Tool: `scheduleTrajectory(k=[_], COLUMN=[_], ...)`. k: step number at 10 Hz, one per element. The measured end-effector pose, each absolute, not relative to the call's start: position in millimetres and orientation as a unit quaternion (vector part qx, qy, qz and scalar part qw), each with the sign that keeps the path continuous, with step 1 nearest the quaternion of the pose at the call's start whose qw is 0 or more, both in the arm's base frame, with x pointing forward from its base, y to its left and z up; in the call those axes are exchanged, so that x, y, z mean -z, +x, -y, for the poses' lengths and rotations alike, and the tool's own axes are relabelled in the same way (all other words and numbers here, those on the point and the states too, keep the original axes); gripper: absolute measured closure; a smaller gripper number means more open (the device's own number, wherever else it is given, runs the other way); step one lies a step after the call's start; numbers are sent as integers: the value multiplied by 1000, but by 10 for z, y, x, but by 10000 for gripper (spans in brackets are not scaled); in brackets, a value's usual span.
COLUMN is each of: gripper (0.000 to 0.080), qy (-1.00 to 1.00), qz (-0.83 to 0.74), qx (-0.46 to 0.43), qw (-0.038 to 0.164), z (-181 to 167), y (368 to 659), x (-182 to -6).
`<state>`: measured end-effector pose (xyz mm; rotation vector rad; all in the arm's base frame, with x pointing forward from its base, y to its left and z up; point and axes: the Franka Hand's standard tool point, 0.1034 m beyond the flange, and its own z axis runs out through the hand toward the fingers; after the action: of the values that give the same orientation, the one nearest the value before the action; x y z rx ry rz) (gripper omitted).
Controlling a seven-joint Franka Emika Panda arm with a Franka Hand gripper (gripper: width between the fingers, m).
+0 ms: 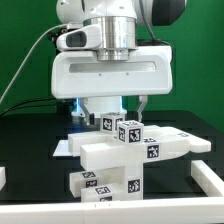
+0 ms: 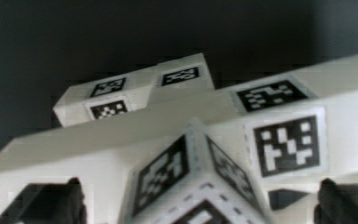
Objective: Assemble chair
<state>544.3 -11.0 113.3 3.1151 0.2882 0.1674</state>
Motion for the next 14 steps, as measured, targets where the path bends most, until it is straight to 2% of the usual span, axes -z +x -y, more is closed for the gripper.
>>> scheduleTrajectory(k=[3,4,6,7,8,11,14], gripper=[150,150,396,396,516,516,516], qy=[959,962,965,966,974,991,997], qz=[-279,-269,-259,-254,-220,-123,54], qx=[-45,-46,-46,-46,-47,-49,-52], qw=[21,21,20,20,18,13,4], z=[146,149,150,150,149,142,94], y=[5443,5442,5442,5442,5442,5443,5454], x=[-1137,-1136,-1136,-1136,-1136,-1133,-1136])
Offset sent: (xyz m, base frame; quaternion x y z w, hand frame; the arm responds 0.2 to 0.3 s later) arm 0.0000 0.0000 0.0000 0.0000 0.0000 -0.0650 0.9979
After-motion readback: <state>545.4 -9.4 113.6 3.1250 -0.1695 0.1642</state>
